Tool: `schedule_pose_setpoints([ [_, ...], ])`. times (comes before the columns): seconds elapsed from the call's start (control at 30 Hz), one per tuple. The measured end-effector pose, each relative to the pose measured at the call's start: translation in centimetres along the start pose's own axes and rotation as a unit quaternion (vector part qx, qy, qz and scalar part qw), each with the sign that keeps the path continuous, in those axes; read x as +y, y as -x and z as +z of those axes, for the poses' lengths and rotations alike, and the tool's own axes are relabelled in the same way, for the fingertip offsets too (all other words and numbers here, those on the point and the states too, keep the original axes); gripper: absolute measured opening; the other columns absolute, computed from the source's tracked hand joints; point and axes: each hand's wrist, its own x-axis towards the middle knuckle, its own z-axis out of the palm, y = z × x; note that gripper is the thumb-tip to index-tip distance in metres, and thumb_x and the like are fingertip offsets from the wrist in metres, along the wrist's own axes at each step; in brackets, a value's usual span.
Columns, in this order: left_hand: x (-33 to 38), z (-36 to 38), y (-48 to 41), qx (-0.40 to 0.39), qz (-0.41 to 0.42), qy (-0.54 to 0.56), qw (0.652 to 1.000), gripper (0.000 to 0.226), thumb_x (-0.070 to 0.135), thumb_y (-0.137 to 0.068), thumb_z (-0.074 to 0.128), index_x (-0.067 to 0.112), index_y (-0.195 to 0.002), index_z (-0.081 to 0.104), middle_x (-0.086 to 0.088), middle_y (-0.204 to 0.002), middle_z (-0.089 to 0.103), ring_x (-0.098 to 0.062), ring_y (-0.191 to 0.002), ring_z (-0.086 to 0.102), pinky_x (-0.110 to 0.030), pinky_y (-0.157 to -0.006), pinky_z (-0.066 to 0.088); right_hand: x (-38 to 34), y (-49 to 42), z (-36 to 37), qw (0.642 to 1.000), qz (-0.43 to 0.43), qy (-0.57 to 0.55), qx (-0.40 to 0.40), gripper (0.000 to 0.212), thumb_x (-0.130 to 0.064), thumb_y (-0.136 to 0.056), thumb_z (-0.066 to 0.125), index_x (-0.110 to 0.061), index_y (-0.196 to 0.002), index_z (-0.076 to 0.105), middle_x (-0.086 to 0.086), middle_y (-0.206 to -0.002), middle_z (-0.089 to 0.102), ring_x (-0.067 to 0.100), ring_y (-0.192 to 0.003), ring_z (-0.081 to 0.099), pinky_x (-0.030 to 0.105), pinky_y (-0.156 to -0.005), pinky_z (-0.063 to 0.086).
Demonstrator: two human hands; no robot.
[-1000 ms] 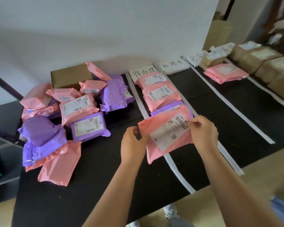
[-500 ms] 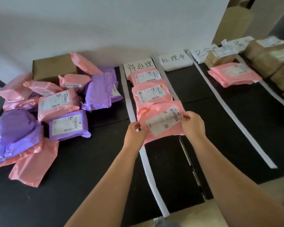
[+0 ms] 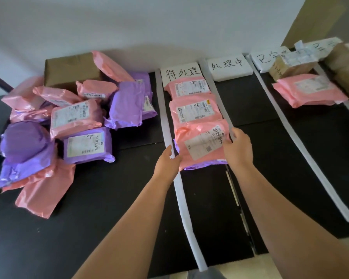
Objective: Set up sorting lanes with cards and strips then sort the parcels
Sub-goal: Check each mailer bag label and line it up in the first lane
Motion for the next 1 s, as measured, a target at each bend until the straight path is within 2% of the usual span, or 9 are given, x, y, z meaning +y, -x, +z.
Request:
schedule_pose_setpoints([
  [0.1, -0.7, -2.0, 0.4, 0.057, -0.017, 0.007, 0.998, 0.057, 0.022, -0.100, 0.055, 0.026, -0.152, 0.034, 0.000, -0.151, 0.045, -0.017, -0.119, 0.057, -0.021, -0.082, 0.043, -1.8, 1.2, 0.5, 0.998, -0.051, -0.019, 0.033, 0.035, -0.019, -0.097, 0.060, -0.020, -0.132, 0.054, 0.005, -0.126, 0.057, 0.021, -0.109, 0.062, 0.042, -0.087, 0.058],
  [0.2, -2.4, -5.3, 1.2, 0.116, -0.033, 0.023, 0.993, 0.054, 0.022, -0.101, 0.053, 0.026, -0.152, 0.036, 0.002, -0.151, 0.045, -0.019, -0.128, 0.053, -0.028, -0.089, 0.044, -4.1, 3.3, 1.6, 0.993, -0.115, -0.028, 0.025, 0.034, -0.016, -0.098, 0.057, -0.019, -0.133, 0.056, 0.004, -0.128, 0.058, 0.020, -0.111, 0.061, 0.033, -0.082, 0.054],
  [0.37, -6.5, -12.6, 2.9, 0.204, -0.021, -0.004, 0.979, 0.046, 0.015, -0.097, 0.048, 0.024, -0.142, 0.050, 0.003, -0.143, 0.053, -0.021, -0.119, 0.057, -0.037, -0.099, 0.048, -8.2, 8.0, 4.9, 0.984, -0.173, -0.033, -0.026, 0.025, -0.017, -0.099, 0.055, -0.017, -0.123, 0.060, 0.005, -0.116, 0.063, 0.023, -0.101, 0.062, 0.043, -0.089, 0.053],
  [0.5, -10.3, -19.1, 4.2, 0.259, -0.007, -0.039, 0.965, 0.042, 0.011, -0.095, 0.048, 0.022, -0.135, 0.056, -0.001, -0.135, 0.058, -0.022, -0.113, 0.059, -0.036, -0.093, 0.048, -10.8, 12.4, 8.7, 0.978, -0.191, -0.027, -0.082, 0.033, -0.012, -0.098, 0.055, -0.016, -0.131, 0.060, 0.006, -0.130, 0.062, 0.024, -0.119, 0.058, 0.043, -0.100, 0.048],
  [0.6, -13.1, -24.2, 4.8, 0.294, -0.018, -0.030, 0.955, 0.041, 0.005, -0.093, 0.045, 0.020, -0.130, 0.059, -0.004, -0.125, 0.063, -0.023, -0.104, 0.059, -0.031, -0.084, 0.044, -13.1, 16.2, 12.5, 0.973, -0.191, -0.020, -0.128, 0.034, -0.014, -0.099, 0.056, -0.018, -0.132, 0.059, 0.004, -0.130, 0.061, 0.021, -0.119, 0.058, 0.041, -0.101, 0.048],
  [0.7, -15.7, -28.8, 5.0, 0.312, -0.047, -0.017, 0.949, 0.048, 0.003, -0.091, 0.043, 0.025, -0.130, 0.059, -0.002, -0.126, 0.061, -0.019, -0.096, 0.055, -0.031, -0.078, 0.041, -15.5, 20.1, 16.6, 0.966, -0.186, 0.010, -0.178, 0.035, -0.019, -0.099, 0.057, -0.023, -0.134, 0.057, -0.001, -0.130, 0.060, 0.017, -0.115, 0.059, 0.034, -0.095, 0.050],
  [0.83, -19.0, -34.2, 4.5, 0.349, -0.043, -0.065, 0.934, 0.046, 0.002, -0.088, 0.046, 0.018, -0.129, 0.062, -0.005, -0.130, 0.059, -0.026, -0.117, 0.053, -0.034, -0.085, 0.044, -17.9, 24.7, 21.8, 0.949, -0.195, 0.044, -0.243, 0.037, -0.021, -0.099, 0.057, -0.024, -0.136, 0.056, -0.002, -0.129, 0.060, 0.016, -0.115, 0.059, 0.038, -0.100, 0.049],
  [0.93, -21.4, -37.1, 3.5, 0.311, -0.061, -0.137, 0.939, 0.044, 0.011, -0.090, 0.052, 0.019, -0.132, 0.060, -0.002, -0.133, 0.059, -0.027, -0.124, 0.048, -0.041, -0.097, 0.045, -19.2, 27.3, 25.0, 0.940, -0.196, 0.076, -0.268, 0.039, -0.021, -0.099, 0.057, -0.025, -0.137, 0.054, -0.002, -0.130, 0.060, 0.016, -0.118, 0.058, 0.043, -0.104, 0.045],
  [1.0, -22.5, -38.4, 2.9, 0.270, -0.072, -0.196, 0.940, 0.031, 0.016, -0.088, 0.051, 0.019, -0.114, 0.068, -0.002, -0.118, 0.064, -0.029, -0.117, 0.051, -0.041, -0.091, 0.047, -19.8, 28.3, 26.5, 0.940, -0.190, 0.087, -0.268, 0.039, -0.021, -0.099, 0.057, -0.025, -0.137, 0.054, -0.002, -0.130, 0.060, 0.016, -0.118, 0.058, 0.043, -0.104, 0.045],
])
